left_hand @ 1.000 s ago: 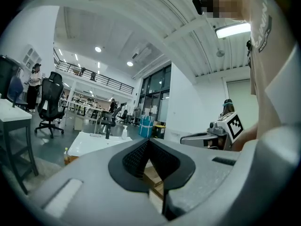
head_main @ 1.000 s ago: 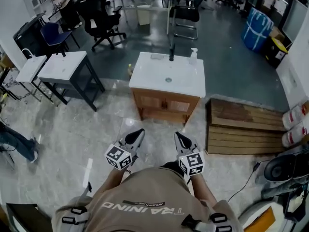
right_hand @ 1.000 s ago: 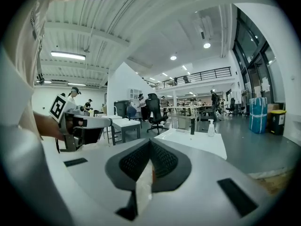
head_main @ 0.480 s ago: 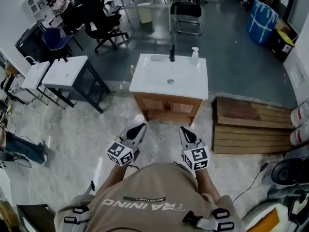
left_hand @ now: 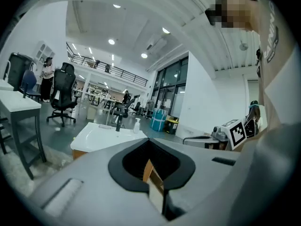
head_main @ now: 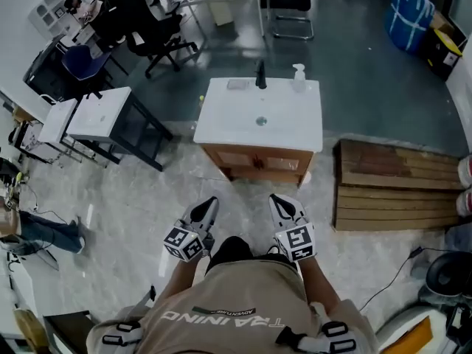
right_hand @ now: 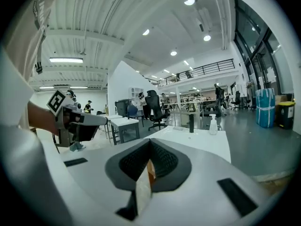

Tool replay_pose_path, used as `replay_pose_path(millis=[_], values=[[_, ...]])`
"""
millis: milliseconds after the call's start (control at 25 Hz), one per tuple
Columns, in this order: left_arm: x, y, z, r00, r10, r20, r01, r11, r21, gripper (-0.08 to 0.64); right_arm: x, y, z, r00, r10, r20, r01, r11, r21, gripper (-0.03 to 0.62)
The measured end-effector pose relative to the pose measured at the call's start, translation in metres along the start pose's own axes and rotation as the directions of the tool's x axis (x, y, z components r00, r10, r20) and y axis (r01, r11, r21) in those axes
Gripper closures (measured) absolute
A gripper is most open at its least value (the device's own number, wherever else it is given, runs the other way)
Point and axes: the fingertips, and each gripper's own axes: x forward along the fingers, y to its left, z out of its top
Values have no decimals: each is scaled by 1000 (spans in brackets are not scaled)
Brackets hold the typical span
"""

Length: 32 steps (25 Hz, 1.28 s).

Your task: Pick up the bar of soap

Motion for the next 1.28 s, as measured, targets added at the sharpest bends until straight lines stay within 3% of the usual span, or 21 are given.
replay_pose_path(millis=[120, 320, 640, 760, 880, 1120, 1280], values=[[10, 13, 0, 999, 9, -35, -9, 1000, 3, 560, 5, 0, -6, 1000, 21, -18, -20, 999, 35, 588], [51, 35, 7, 999, -24, -26, 24, 1000, -2, 560, 32, -21, -28, 996, 27, -80, -22, 998, 55, 588], [76, 97, 40, 999, -52, 8, 52, 999, 5, 560, 113, -25, 28, 998, 26, -62, -29, 999, -34, 588], [87, 120, 58, 996, -90, 8, 90, 995, 47, 560, 143, -30, 50, 999, -7, -44, 4, 998, -60, 588], [93, 145, 64, 994, -113, 6, 113, 993, 42, 560, 168, -30, 65, 998, -64, -26, 62, 997, -48, 588], [113, 178, 61, 979, -202, -12, 202, 978, 50, 560, 200, -32, 61, 989, -141, -36, 140, 989, -37, 588], [128, 184, 47, 974, -223, -31, 224, 974, 18, 560, 200, -33, 56, 985, -149, -85, 146, 988, -43, 588]])
